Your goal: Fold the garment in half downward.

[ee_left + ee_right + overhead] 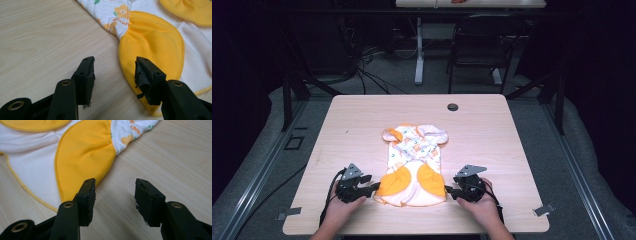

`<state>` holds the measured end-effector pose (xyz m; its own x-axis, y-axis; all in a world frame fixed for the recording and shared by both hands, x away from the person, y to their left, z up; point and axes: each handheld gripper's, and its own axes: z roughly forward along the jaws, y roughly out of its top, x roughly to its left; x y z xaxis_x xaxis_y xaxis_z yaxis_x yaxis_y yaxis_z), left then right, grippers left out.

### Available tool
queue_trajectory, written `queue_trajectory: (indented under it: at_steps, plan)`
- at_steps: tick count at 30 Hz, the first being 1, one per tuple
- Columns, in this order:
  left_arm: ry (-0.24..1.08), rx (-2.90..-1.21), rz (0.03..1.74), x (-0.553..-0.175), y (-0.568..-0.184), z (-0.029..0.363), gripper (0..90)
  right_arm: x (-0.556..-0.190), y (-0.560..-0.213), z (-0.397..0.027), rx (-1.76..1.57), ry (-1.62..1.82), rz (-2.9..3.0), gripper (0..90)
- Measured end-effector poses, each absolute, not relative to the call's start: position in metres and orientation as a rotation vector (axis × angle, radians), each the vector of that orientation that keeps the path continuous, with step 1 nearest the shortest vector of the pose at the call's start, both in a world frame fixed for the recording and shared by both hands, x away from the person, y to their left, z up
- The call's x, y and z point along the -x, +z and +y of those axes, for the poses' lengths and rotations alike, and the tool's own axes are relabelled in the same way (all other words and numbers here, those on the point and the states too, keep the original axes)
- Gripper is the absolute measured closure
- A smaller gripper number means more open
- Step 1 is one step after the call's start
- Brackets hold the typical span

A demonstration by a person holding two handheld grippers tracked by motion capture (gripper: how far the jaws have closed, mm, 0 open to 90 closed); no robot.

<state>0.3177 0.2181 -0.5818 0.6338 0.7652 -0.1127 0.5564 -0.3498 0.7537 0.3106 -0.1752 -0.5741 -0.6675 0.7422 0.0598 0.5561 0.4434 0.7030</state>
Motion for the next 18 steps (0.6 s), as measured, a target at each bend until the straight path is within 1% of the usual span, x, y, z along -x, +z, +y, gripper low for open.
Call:
queue_trajectory:
  at_steps: [6, 9, 10, 13, 14, 16, 17, 18]
  plan:
    - [0.318, -2.059, 1.019, -0.32, -0.579, 0.216, 50.7, -0.311, -0.573, -0.173, -1.106, 1.039, 2.458, 51.0]
    - [0.313, -2.078, 1.007, -0.324, -0.578, 0.212, 53.2, -0.314, -0.568, -0.171, -1.097, 1.042, 2.476, 52.1]
    - [0.325, -2.109, 1.006, -0.332, -0.575, 0.209, 53.5, -0.32, -0.563, -0.167, -1.091, 1.045, 2.489, 55.9]
    - [0.315, -2.105, 1.009, -0.341, -0.57, 0.206, 58.9, -0.329, -0.556, -0.164, -1.071, 1.015, 2.511, 58.5]
    - [0.331, -2.11, 1.019, -0.349, -0.566, 0.202, 59.6, -0.339, -0.551, -0.16, -1.067, 0.983, 2.511, 62.0]
    - [0.329, -2.113, 1.02, -0.355, -0.564, 0.199, 65.3, -0.343, -0.549, -0.158, -1.065, 0.976, 2.512, 63.7]
    - [0.314, -2.125, 1.012, -0.366, -0.56, 0.192, 67.7, -0.355, -0.544, -0.153, -1.069, 0.957, 2.51, 68.4]
    - [0.314, -2.125, 1.012, -0.366, -0.56, 0.192, 68.9, -0.361, -0.542, -0.15, -1.069, 0.95, 2.512, 70.9]
